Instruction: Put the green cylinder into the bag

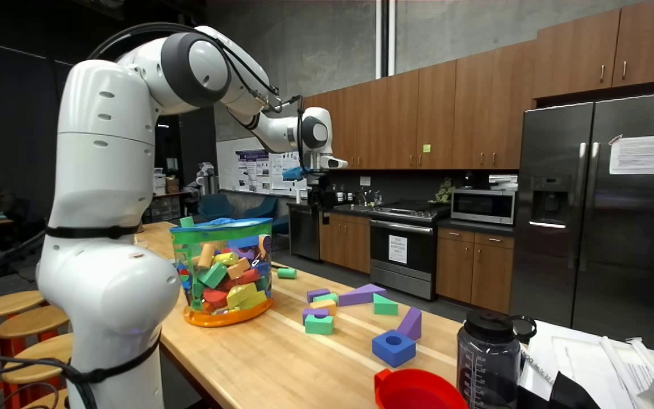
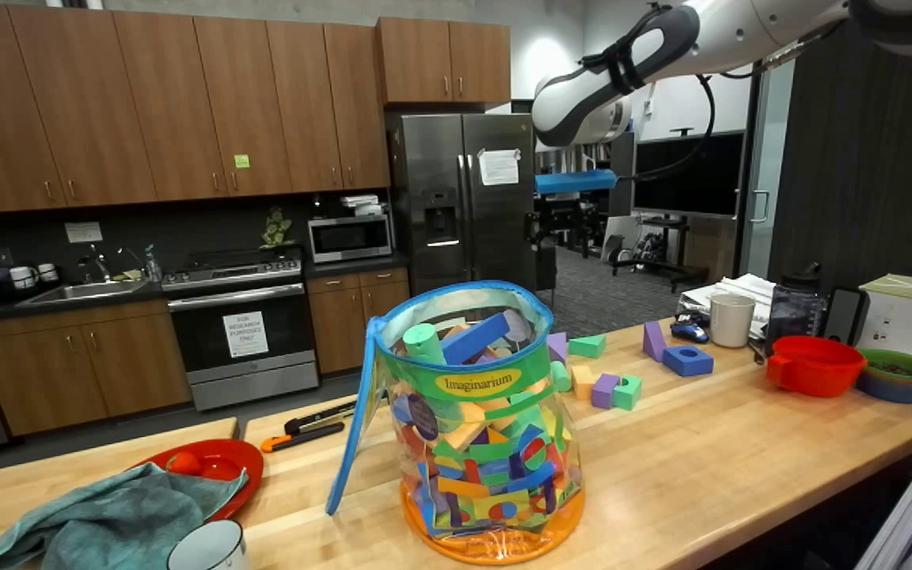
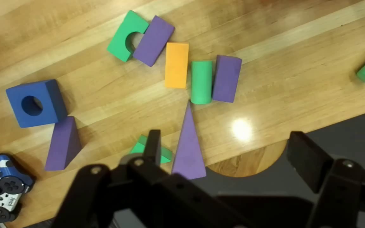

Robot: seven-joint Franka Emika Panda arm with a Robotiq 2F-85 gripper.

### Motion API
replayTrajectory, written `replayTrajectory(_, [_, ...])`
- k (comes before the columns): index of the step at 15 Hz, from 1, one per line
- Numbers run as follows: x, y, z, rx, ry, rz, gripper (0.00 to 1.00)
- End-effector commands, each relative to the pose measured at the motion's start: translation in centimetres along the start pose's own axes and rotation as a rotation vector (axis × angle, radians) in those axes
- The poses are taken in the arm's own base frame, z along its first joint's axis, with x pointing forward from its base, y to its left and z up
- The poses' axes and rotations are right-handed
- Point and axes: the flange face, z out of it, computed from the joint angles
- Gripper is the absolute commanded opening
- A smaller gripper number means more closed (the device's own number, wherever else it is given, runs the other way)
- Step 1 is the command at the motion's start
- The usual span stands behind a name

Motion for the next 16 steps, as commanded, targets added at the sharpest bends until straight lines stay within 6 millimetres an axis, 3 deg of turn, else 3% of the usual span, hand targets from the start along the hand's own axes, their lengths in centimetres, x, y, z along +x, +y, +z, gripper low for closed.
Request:
replayTrajectory(1, [1.3,0.8,1.8,-0.034,-0.018,-0.004,1.00])
replayTrajectory(7, [1.5,0.1,6.0,0.002,0.022,-0.060,1.00])
replayTrajectory(14, [0.1,0.3,11.6,0.017,0.024,-0.122,1.00])
replayTrajectory(16, [0.2,-0.2,11.6,0.008,0.015,-0.110,1.00])
